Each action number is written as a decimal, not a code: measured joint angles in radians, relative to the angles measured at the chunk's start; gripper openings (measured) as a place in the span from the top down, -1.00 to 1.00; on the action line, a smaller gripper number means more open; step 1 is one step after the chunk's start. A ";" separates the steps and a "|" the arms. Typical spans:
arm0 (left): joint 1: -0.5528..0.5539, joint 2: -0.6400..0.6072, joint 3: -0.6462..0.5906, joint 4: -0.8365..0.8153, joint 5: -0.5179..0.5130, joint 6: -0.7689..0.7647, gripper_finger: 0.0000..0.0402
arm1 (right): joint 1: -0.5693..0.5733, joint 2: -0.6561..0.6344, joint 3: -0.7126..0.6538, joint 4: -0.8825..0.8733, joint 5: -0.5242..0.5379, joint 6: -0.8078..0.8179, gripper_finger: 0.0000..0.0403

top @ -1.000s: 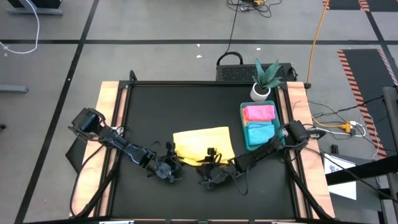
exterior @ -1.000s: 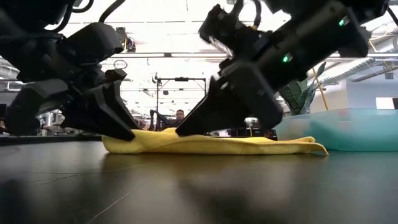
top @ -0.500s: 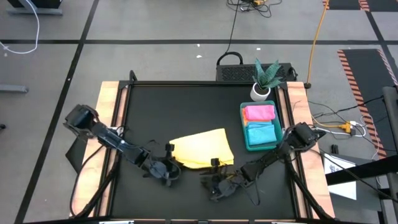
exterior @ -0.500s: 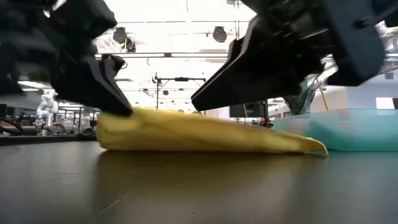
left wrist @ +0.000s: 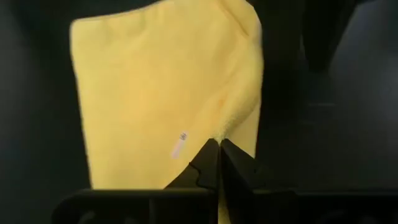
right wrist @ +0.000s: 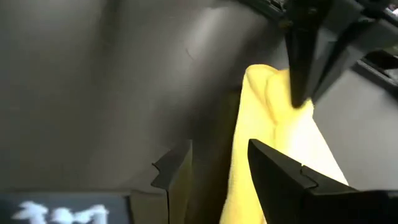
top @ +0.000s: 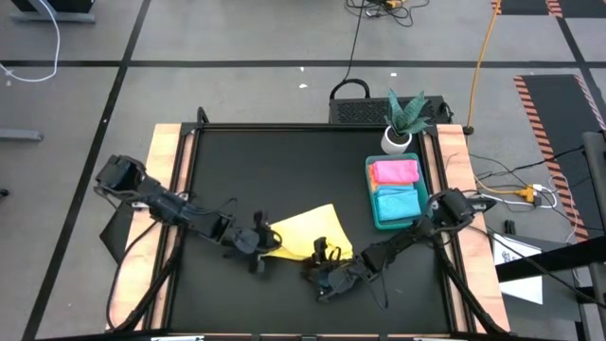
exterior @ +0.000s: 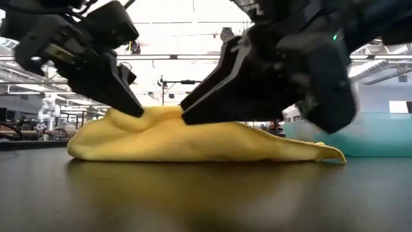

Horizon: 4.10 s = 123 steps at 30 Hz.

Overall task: Fold microfiber towels
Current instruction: Fold the yellow microfiber cloth

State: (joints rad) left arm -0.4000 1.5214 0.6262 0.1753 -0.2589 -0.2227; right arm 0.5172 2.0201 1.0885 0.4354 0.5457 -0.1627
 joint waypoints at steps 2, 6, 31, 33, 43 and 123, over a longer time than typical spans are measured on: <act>0.025 -0.001 0.000 -0.007 0.022 0.004 0.92 | -0.018 0.016 0.000 0.024 -0.001 -0.013 0.22; 0.079 -0.001 0.000 -0.018 0.079 0.007 0.67 | -0.060 0.042 0.000 0.046 0.000 -0.014 0.13; -0.041 0.037 0.000 -0.065 -0.163 0.334 0.15 | -0.128 0.045 0.000 0.031 -0.001 0.159 0.10; -0.041 0.047 0.000 -0.067 -0.185 0.311 0.21 | -0.122 0.045 0.000 0.031 -0.001 0.159 0.10; -0.064 0.047 0.000 -0.005 -0.176 0.244 0.73 | -0.076 0.045 0.000 0.031 0.002 0.153 0.10; 0.295 -0.025 -0.083 -0.078 -0.300 0.084 0.79 | -0.241 -0.134 -0.129 -0.288 0.004 0.725 0.98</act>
State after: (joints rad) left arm -0.1055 1.4967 0.5430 0.0978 -0.5585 -0.1386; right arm 0.2760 1.8863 0.9592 0.1477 0.5500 0.5627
